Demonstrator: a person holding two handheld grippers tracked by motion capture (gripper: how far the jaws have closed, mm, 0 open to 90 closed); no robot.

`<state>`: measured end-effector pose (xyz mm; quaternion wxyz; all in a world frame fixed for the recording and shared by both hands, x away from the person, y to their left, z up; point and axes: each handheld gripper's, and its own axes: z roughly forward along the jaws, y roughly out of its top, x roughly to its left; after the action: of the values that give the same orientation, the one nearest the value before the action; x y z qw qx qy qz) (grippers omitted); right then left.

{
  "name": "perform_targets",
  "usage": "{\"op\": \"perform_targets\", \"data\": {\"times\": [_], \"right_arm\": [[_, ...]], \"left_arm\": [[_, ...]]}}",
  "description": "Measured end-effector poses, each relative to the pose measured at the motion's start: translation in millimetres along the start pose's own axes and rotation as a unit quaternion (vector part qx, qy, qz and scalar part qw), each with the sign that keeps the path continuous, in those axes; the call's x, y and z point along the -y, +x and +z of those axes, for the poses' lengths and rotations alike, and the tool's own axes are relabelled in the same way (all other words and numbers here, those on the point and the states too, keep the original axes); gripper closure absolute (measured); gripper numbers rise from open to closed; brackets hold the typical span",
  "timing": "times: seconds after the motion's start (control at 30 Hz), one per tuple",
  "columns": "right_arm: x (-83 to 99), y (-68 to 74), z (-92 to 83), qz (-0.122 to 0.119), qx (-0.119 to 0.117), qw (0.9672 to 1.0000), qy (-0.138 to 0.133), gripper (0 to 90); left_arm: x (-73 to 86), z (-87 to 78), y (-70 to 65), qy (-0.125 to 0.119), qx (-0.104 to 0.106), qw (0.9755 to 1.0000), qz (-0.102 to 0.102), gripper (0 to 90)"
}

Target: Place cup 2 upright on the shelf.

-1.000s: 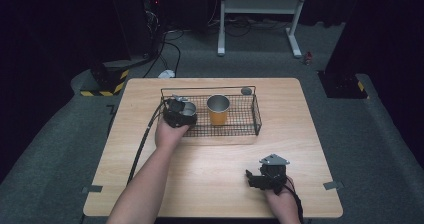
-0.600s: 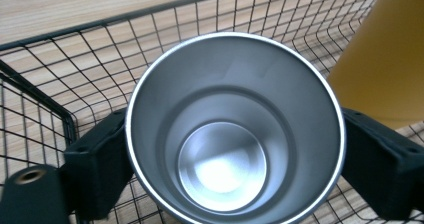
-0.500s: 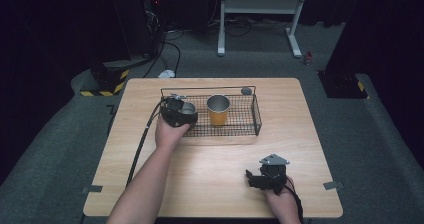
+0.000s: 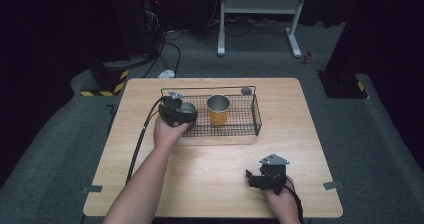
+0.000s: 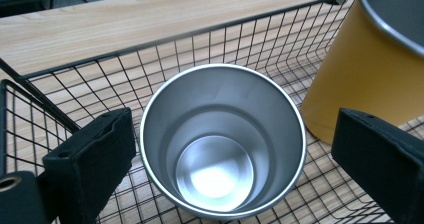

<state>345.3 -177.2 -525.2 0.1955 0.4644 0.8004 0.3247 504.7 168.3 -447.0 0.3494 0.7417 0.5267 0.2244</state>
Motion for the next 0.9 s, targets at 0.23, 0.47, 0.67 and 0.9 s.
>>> {"op": "perform_targets", "data": {"times": [0.23, 0.47, 0.67, 0.9], "right_arm": [[0.0, 0.0, 0.0, 0.0, 0.0, 1.0, 0.0, 11.5], [0.0, 0.0, 0.0, 0.0, 0.0, 1.0, 0.0, 11.5], [0.0, 0.0, 0.0, 0.0, 0.0, 1.0, 0.0, 11.5], [0.0, 0.0, 0.0, 0.0, 0.0, 1.0, 0.0, 11.5]], "left_arm": [[-3.5, -10.0, 3.8, -0.012, -0.004, 0.9999, -0.002, 4.7], [-3.5, -19.8, 3.9, -0.022, 0.002, 0.9998, -0.002, 5.0], [0.2, -25.5, 3.2, -0.024, 0.012, 0.9996, -0.005, 5.2], [12.1, -31.3, 7.6, -0.021, 0.022, 0.9995, -0.009, 5.4]]}}
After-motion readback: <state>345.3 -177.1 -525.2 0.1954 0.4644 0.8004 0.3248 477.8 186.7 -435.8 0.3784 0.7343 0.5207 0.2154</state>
